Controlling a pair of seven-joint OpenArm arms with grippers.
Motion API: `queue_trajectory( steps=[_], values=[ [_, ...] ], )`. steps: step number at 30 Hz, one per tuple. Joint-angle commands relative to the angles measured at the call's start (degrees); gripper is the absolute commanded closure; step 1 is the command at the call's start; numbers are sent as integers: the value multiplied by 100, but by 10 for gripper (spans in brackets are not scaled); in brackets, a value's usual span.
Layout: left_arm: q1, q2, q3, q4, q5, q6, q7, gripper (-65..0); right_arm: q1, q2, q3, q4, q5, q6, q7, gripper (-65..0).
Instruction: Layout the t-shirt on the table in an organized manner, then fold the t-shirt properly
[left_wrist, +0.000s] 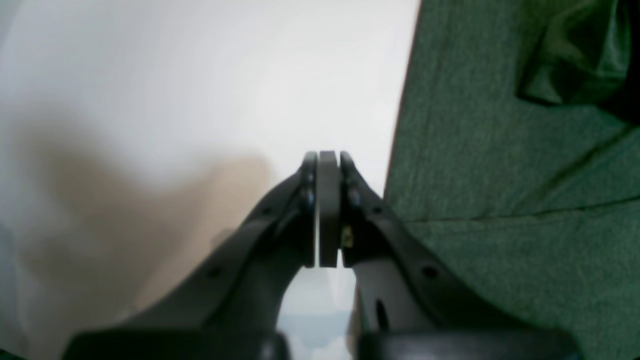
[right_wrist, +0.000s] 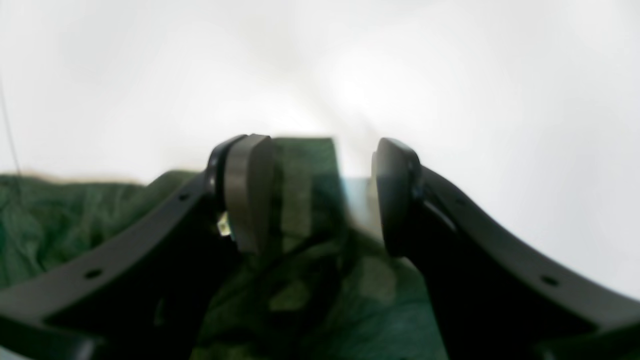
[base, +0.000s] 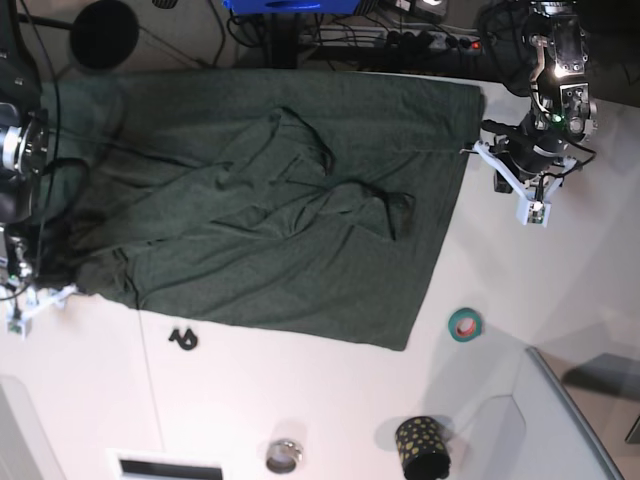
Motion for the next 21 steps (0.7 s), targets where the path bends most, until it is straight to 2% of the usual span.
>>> queue_trajectory(
  steps=[1, 4, 9, 10, 13, 14, 21],
  values=[
    [-34, -56, -28, 85, -15, 17, -80, 0, 113, 62, 11, -125, -1, -12, 223, -314],
    [-43, -56, -28, 85, -15, 17, -80, 0, 104, 53, 11, -529, -1, -12, 548, -314],
    [-34, -65, -28, 85, -15, 17, -80, 0, 96, 53, 2, -565, -1, -12, 566, -288],
    [-25, -65, -28, 76, -15, 17, -80, 0, 96, 53, 2, -565, -1, -12, 566, -243],
    [-25, -65, -28, 76, -15, 17, -80, 0, 104, 53, 2, -556, -1, -12, 566, -30],
    [-25, -65, -28, 76, -15, 17, -80, 0, 104, 53, 2, -547, -1, -12, 566, 0],
    [-227, -56, 16, 76, -15, 17, -62, 0, -159, 53, -7, 314, -1, -12, 381, 0]
  ],
)
